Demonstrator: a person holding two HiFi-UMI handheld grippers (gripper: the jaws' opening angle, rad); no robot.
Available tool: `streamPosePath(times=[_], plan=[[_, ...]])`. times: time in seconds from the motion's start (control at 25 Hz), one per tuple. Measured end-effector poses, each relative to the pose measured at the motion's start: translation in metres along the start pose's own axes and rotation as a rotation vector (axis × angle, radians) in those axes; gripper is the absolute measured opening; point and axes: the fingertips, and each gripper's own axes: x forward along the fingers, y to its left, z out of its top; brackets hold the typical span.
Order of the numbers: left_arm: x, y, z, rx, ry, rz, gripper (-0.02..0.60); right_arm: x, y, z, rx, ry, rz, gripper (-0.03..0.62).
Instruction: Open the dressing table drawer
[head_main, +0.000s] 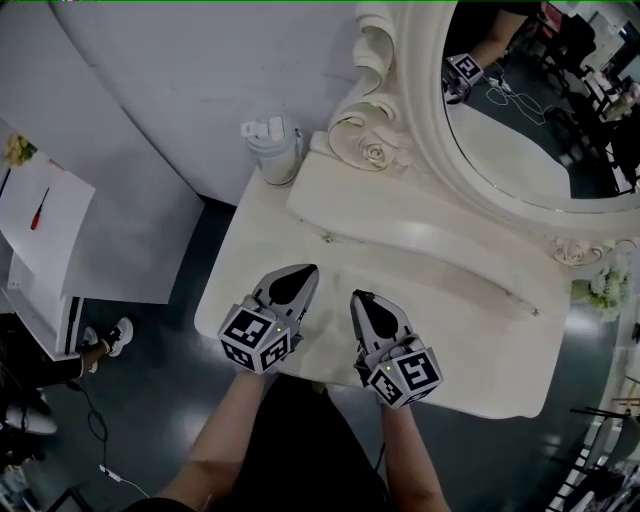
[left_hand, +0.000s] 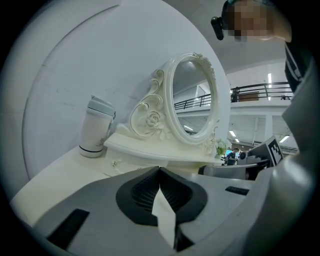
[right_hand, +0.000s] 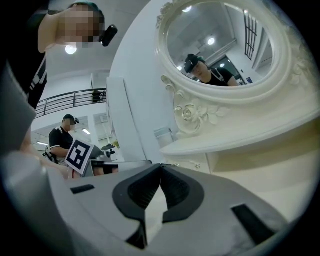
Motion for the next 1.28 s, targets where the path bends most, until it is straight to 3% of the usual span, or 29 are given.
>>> streamPosePath(times=[0.16,0.24,0.64,0.8,1.0,1.28], plan=[[0.018,0.008,-0.006,0.002,0.036,0.000,0.021,0.018,-0.007,-0.004,0.006,0.014,0.000,0.006],[0.026,0.013,-0.010,0.004,0.059,0.000,0.080,0.025,-0.010,-0.006,0.006,0.022,0.000,0.006],[0.058,0.038,-0.021,-0.012,0.144,0.071,0.147,0.042,-0.026,-0.021,0.015,0.065,-0.031,0.006],[0.068,0.041,-0.021,0.000,0.171,0.098,0.149,0.044,-0.031,-0.023,0.031,0.068,-0.044,0.006],[0.078,0.044,-0.029,0.068,0.252,0.147,0.130,0.045,-0.036,-0.025,0.038,0.069,-0.055,0.006],[0.082,0.042,-0.029,0.041,0.260,0.148,0.109,0.044,-0.041,-0.024,0.047,0.062,-0.062,0.006]])
